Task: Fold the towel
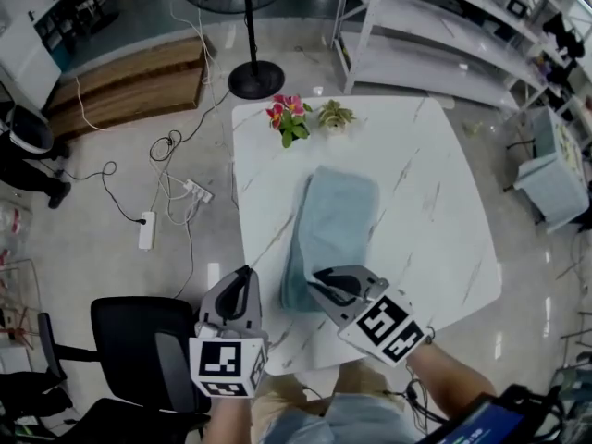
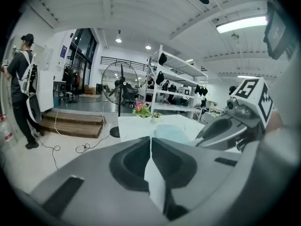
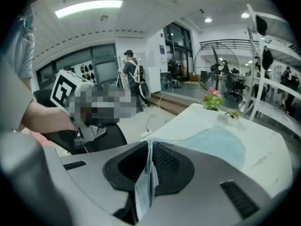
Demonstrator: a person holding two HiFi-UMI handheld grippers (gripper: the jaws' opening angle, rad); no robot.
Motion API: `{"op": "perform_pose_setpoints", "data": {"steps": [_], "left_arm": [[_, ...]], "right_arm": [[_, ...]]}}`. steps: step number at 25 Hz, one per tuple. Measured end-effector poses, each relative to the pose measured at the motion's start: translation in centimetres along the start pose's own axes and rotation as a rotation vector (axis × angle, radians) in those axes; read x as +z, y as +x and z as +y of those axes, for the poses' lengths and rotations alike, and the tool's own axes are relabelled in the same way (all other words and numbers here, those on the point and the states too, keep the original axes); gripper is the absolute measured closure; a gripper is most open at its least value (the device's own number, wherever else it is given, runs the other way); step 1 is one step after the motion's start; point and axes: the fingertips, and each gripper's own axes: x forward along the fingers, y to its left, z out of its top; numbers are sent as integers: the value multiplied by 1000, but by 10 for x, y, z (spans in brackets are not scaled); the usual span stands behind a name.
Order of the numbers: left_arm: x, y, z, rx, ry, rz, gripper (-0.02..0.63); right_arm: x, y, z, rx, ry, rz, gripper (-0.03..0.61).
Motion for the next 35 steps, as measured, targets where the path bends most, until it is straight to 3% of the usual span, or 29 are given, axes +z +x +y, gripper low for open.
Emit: {"op": "perform_pose_setpoints", "data": {"steps": [9,16,19,21,24,28,32,35], "left_arm": [[-26,-8,17,26,-43,31,600],[-40,-4,17,22,-60,53,600],[-43,-2,15,18,-59,61,600],[-43,-2,15,24,-59,66,600],[-40,-4,15,40,-49,64,600],[-23,-5,18,74,-31,46,600],[0,-7,12,92,-8,28,600],[10,-2,-3,65,26,25,600]], "right_arm": [[-34,45,50,141,-244,107,528],[-76,68,60,214,-314,237,528],[-88,79,64,226,-305,248,525],[-83,80,70,263,-282,231,503],[-57,67,91,380,-244,154,358],[-14,38,99,451,-201,13,326],[24,8,67,407,-144,-99,347],[41,-8,7,269,-101,-171,395]]}}
